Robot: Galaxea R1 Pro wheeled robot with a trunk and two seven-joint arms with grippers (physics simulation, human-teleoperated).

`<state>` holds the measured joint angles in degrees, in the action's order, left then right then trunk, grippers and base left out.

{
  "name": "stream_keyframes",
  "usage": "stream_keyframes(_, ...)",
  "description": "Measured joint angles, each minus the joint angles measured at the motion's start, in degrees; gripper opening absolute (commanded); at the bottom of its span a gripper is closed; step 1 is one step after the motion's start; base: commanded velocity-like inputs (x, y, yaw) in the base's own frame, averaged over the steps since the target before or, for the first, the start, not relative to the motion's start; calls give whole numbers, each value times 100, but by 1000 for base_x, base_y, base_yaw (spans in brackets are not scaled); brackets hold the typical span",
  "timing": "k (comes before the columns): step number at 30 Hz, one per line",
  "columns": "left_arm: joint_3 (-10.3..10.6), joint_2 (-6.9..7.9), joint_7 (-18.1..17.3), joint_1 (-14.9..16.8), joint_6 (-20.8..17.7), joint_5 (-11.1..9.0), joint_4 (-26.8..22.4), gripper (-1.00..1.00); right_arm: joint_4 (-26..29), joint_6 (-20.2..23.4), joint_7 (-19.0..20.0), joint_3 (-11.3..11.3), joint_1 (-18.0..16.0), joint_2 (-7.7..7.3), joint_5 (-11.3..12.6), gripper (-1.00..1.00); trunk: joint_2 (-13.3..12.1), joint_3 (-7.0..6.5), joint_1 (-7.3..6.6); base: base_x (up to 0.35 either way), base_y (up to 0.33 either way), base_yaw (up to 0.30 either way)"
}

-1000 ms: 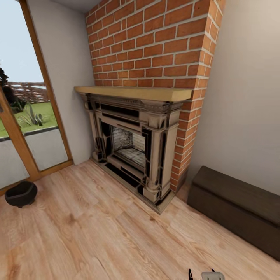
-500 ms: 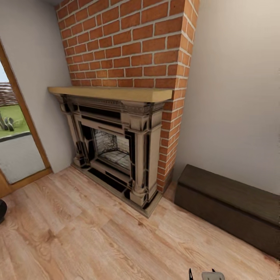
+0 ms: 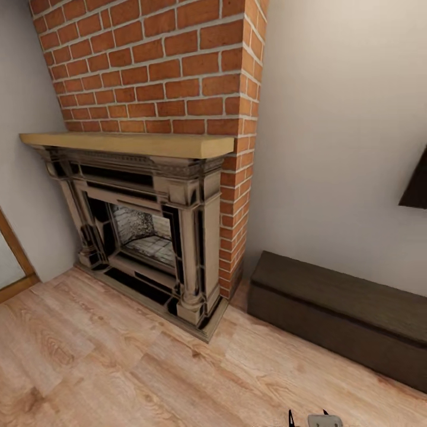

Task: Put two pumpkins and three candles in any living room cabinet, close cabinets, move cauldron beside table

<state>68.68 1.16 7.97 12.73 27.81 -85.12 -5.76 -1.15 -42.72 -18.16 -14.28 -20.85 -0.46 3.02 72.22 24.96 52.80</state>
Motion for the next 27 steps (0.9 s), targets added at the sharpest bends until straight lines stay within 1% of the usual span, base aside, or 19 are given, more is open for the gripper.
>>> stream_keyframes(5,0,0,0,0,0,0,0,100,1,12,0,0,0,0,1,100,0,0,0,44,11,-265)
stream_keyframes(13,2,-2,0,0,1,9,1,100,-1,24,0,9,0,0,2,100,0,0,-3,271,113,-265)
stream_keyframes(19,8,-16,0,0,-12,16,0,100,0,27,0,10,0,-2,2,100,0,0,-2,197,32,-265)
stream_keyframes(27,18,-63,-5,0,-13,30,-4,100,-1,27,0,7,0,-7,1,100,0,0,0,31,2,-268)
